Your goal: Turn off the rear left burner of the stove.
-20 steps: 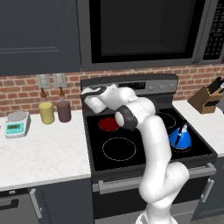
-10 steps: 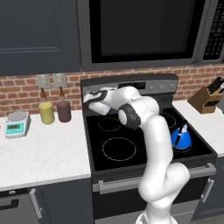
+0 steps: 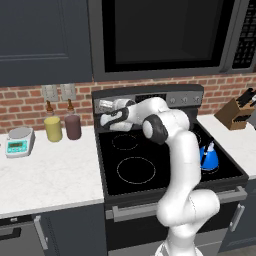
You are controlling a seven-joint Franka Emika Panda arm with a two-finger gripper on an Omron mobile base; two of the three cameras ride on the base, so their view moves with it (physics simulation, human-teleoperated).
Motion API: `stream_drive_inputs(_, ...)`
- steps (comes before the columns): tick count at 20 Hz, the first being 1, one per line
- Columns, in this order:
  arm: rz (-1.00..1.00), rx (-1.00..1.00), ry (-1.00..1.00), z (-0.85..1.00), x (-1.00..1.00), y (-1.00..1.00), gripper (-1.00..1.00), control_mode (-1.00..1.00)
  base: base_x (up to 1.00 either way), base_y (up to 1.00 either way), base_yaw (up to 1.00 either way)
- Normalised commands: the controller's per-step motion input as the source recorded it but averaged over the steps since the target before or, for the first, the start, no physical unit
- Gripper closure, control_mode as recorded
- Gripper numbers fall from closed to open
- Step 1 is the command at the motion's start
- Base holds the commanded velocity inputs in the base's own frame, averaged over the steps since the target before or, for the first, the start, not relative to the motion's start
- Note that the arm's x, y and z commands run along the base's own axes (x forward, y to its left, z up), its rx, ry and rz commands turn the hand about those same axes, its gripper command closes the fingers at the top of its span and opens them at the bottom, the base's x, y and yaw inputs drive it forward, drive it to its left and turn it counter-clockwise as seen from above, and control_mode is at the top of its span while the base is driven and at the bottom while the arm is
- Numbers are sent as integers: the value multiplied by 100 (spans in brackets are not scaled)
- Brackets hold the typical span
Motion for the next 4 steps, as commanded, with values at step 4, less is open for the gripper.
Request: stream_drive_inputs(4,0,15,1,10,4,2,100,-100,0,0,0)
